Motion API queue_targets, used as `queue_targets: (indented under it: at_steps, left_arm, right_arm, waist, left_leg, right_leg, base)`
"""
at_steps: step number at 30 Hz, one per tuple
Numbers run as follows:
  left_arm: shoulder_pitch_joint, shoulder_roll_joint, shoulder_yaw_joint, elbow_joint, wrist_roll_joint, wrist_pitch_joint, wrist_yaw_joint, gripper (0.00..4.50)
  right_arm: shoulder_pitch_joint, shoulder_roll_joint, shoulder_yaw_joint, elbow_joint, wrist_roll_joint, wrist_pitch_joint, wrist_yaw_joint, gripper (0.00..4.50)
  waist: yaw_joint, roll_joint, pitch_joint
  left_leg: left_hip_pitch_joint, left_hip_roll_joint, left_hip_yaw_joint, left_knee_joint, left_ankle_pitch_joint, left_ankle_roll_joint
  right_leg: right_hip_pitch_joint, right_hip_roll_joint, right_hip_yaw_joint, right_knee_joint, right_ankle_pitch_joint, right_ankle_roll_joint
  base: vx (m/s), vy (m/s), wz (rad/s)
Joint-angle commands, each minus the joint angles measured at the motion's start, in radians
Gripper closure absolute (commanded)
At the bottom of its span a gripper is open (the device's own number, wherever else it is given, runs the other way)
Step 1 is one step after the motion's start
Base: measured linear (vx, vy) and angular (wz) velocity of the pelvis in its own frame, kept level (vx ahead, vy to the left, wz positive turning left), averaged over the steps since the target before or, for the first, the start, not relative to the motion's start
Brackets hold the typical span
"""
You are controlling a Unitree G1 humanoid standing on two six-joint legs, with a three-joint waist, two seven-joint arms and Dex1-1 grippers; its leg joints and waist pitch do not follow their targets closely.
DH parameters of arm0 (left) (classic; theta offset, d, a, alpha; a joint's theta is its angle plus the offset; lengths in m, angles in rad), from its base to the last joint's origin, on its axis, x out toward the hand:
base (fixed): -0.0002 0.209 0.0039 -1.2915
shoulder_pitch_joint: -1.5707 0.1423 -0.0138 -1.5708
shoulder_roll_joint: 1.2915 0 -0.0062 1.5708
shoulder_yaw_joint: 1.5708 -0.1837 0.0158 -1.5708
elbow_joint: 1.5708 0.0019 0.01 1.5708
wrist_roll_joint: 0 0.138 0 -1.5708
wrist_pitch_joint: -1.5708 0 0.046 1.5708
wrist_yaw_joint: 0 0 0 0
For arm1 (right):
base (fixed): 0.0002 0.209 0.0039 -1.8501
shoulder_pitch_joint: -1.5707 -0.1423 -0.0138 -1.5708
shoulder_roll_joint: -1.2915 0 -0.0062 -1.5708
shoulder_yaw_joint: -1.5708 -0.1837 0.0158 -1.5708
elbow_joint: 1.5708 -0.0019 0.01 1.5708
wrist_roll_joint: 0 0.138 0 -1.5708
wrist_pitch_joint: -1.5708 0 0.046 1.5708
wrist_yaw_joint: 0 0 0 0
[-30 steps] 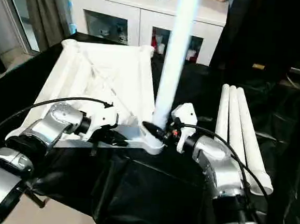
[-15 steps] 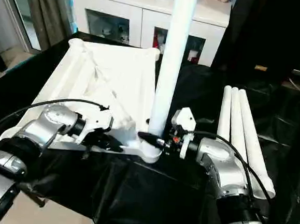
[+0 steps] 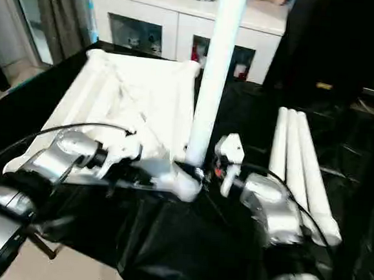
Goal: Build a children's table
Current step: Insert table leg to table base
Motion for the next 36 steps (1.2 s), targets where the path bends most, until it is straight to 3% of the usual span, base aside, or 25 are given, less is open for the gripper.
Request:
queue_targets:
  at_steps: [1, 4, 8, 9, 11, 14, 23, 26, 27, 32, 33, 36]
  left_arm:
    - [-0.071, -0.017, 0.032, -0.007, -0.002, 0.044, 0.066, 4.5]
    - [-0.106, -0.042, 0.036, 0.015, 0.015, 0.103, 0.16, 4.5]
    - [-0.17, -0.097, 0.073, 0.079, 0.019, 0.208, 0.36, 4.5]
    - [-0.19, -0.114, 0.086, 0.103, 0.016, 0.232, 0.418, 4.5]
    - [-0.201, -0.123, 0.091, 0.116, 0.02, 0.252, 0.452, 4.5]
    - [-0.231, -0.155, 0.103, 0.146, 0.026, 0.293, 0.558, 4.5]
    - [-0.254, -0.205, 0.099, 0.174, 0.029, 0.304, 0.596, 4.5]
    - [-0.256, -0.206, 0.099, 0.18, 0.031, 0.302, 0.595, 4.5]
    - [-0.254, -0.205, 0.097, 0.183, 0.032, 0.298, 0.589, 4.5]
    - [-0.249, -0.2, 0.093, 0.182, 0.031, 0.292, 0.573, 4.5]
    - [-0.247, -0.199, 0.092, 0.183, 0.031, 0.289, 0.568, 4.5]
    - [-0.24, -0.195, 0.088, 0.179, 0.033, 0.271, 0.535, 4.5]
  right_arm:
    - [0.006, 0.017, 0.003, 0.146, -0.08, 0.054, -0.143, 2.61]
    - [-0.03, 0.052, -0.003, 0.196, -0.1, 0.044, -0.234, 2.61]
    - [-0.099, 0.103, -0.012, 0.291, -0.127, 0.05, -0.388, 2.61]
    - [-0.129, 0.123, -0.025, 0.334, -0.126, 0.058, -0.446, 2.61]
    - [-0.146, 0.132, -0.029, 0.358, -0.132, 0.058, -0.482, 2.61]
    - [-0.208, 0.166, -0.05, 0.441, -0.137, 0.061, -0.592, 2.61]
    - [-0.27, 0.212, -0.071, 0.524, -0.15, 0.041, -0.649, 2.61]
    - [-0.279, 0.215, -0.073, 0.543, -0.153, 0.03, -0.657, 2.61]
    - [-0.286, 0.218, -0.08, 0.559, -0.154, 0.022, -0.663, 2.61]
    - [-0.293, 0.218, -0.095, 0.569, -0.158, 0.013, -0.666, 2.61]
    - [-0.294, 0.218, -0.1, 0.569, -0.155, 0.011, -0.664, 2.05]
    - [-0.305, 0.217, -0.122, 0.576, -0.14, 0.003, -0.645, 1.91]
  waist:
    - [-0.005, 0.005, -0.045]
    - [-0.014, 0.005, -0.048]
    - [-0.018, 0.003, -0.049]
    - [-0.021, 0.001, -0.049]
    - [-0.02, 0.003, -0.052]
    - [-0.02, 0.003, -0.057]
    - [-0.015, 0.007, -0.064]
    - [-0.017, 0.007, -0.061]
    - [-0.019, 0.008, -0.058]
    - [-0.019, 0.007, -0.057]
    - [-0.018, 0.007, -0.057]
    - [-0.019, 0.009, -0.058]
  left_leg:
    - [0.003, 0.027, -0.012, -0.088, -0.317, 0.013]
    - [0.003, 0.027, -0.017, -0.089, -0.315, 0.012]
    - [0.004, 0.026, -0.011, -0.088, -0.288, 0.027]
    - [-0.002, 0.023, -0.011, -0.088, -0.28, 0.029]
    - [-0.004, 0.023, -0.01, -0.087, -0.264, 0.034]
    - [-0.004, 0.026, -0.008, -0.085, -0.222, 0.037]
    - [-0.011, 0.027, -0.004, -0.079, -0.126, 0.072]
    - [-0.006, 0.028, -0.002, -0.081, -0.166, 0.07]
    - [-0.004, 0.027, -0.001, -0.083, -0.204, 0.061]
    - [-0.002, 0.027, -0.002, -0.085, -0.221, 0.053]
    - [-0.003, 0.027, -0.002, -0.086, -0.213, 0.055]
    - [-0.004, 0.029, -0.003, -0.086, -0.212, 0.058]
  right_leg:
    - [0.038, -0.087, 0.039, -0.113, -0.582, -0.113]
    - [0.039, -0.09, 0.034, -0.12, -0.58, -0.107]
    - [0.039, -0.085, 0.035, -0.114, -0.489, -0.146]
    - [0.044, -0.084, 0.034, -0.113, -0.48, -0.152]
    - [0.046, -0.086, 0.036, -0.112, -0.465, -0.152]
    - [0.047, -0.084, 0.04, -0.1, -0.366, -0.185]
    - [0.061, -0.082, 0.041, -0.074, -0.109, -0.263]
    - [0.06, -0.083, 0.041, -0.079, -0.147, -0.266]
    - [0.057, -0.084, 0.042, -0.087, -0.209, -0.256]
    - [0.055, -0.083, 0.044, -0.091, -0.256, -0.236]
    - [0.055, -0.083, 0.044, -0.09, -0.248, -0.237]
    - [0.055, -0.084, 0.044, -0.09, -0.238, -0.244]
  base:
    - [0.0, 0.0, 0.0]
    - [0.0, 0.0, 0.0]
    - [0.0, 0.0, 0.0]
    - [0.0, 0.0, 0.0]
    - [0.0, 0.0, 0.0]
    - [0.0, 0.0, 0.0]
    - [0.0, 0.0, 0.0]
    - [0.0, 0.0, 0.0]
    - [0.0, 0.0, 0.0]
    - [0.0, 0.0, 0.0]
    - [0.0, 0.0, 0.0]
    - [0.0, 0.0, 0.0]
